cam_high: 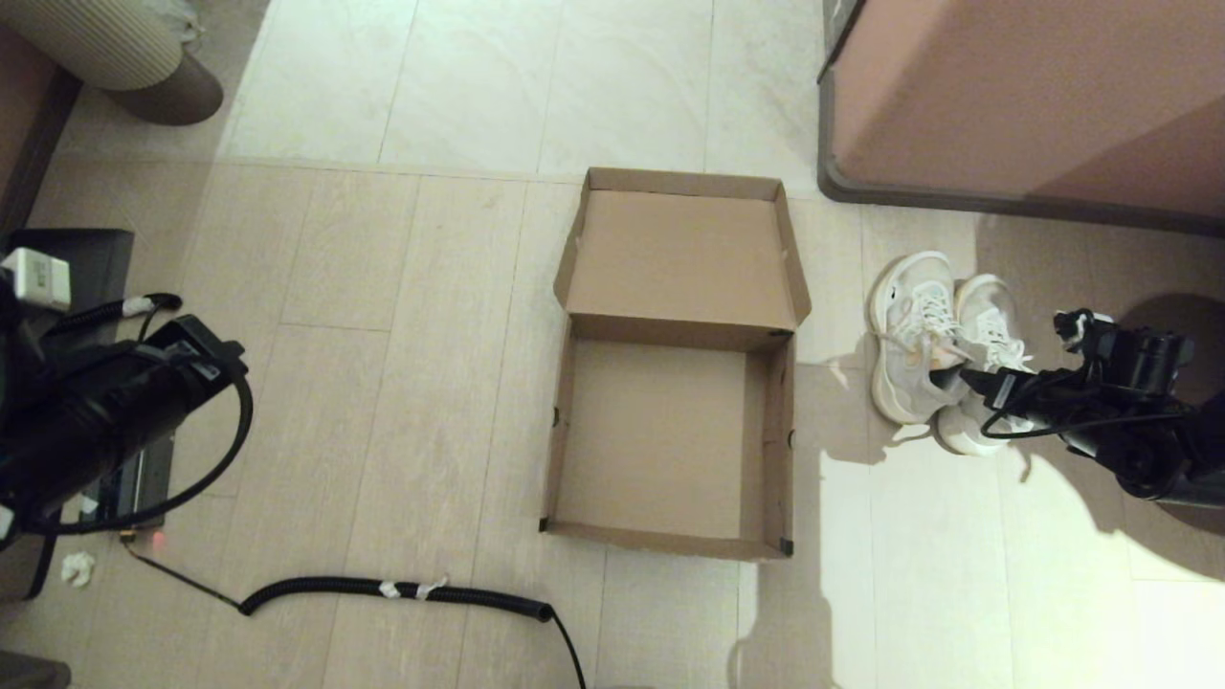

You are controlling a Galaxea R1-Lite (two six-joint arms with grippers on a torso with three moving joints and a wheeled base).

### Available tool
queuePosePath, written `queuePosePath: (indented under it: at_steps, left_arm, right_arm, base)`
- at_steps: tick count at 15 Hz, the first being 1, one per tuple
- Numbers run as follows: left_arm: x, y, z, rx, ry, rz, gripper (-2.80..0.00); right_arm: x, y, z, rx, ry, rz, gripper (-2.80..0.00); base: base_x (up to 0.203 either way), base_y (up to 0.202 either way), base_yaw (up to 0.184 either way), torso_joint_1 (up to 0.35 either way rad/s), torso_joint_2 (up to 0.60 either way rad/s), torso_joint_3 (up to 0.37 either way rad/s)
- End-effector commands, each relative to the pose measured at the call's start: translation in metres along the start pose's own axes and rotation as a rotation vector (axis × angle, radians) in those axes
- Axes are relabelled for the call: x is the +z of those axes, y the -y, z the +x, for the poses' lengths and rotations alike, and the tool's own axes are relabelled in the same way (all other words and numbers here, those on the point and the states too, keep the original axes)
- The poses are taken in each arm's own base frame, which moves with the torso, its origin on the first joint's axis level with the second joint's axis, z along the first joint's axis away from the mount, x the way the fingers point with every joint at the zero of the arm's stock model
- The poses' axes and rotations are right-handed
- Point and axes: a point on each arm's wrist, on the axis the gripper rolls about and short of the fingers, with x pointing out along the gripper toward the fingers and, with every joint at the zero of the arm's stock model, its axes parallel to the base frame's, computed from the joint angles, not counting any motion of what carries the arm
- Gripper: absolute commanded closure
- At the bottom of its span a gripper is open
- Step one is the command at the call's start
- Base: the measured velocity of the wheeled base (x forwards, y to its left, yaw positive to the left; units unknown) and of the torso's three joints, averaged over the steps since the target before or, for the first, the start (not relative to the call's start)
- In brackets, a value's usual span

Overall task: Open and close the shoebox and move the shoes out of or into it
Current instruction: Put the shoes out of the shoe box, then put the shoes into the shoe box

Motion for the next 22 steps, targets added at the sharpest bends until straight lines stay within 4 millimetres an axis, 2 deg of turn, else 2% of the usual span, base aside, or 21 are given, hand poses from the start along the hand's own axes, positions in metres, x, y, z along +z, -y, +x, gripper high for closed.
queuePosePath:
  at_steps: [1,6,8,16,22]
  left_arm:
    - [0.008,0.001,-0.014,-0.016,0.032,-0.008,0.00]
    - [0.004,0.001,-0.014,-0.047,0.005,-0.008,0.00]
    - [0.003,0.000,-0.012,-0.047,-0.004,-0.031,0.00]
    - [0.003,0.000,-0.014,-0.052,-0.003,-0.036,0.00]
    - [0.010,0.001,-0.027,-0.040,-0.003,-0.018,0.00]
  right_arm:
    - [0.020,-0.007,-0.022,0.015,0.048,-0.004,-2.80]
    - [0.015,-0.008,0.017,-0.006,0.061,-0.040,-2.80]
    - [0.007,-0.006,0.034,-0.023,0.049,-0.047,-2.80]
    - [-0.031,0.007,0.058,-0.059,-0.019,-0.045,-2.80]
    - [-0.058,0.024,0.079,-0.071,-0.023,-0.027,-2.80]
  base:
    - [0.000,0.000,0.000,0.000,0.00,0.000]
    - [0.000,0.000,0.000,0.000,0.00,0.000]
    - [0.000,0.000,0.000,0.000,0.00,0.000]
    - [0.000,0.000,0.000,0.000,0.00,0.000]
    - [0.000,0.000,0.000,0.000,0.00,0.000]
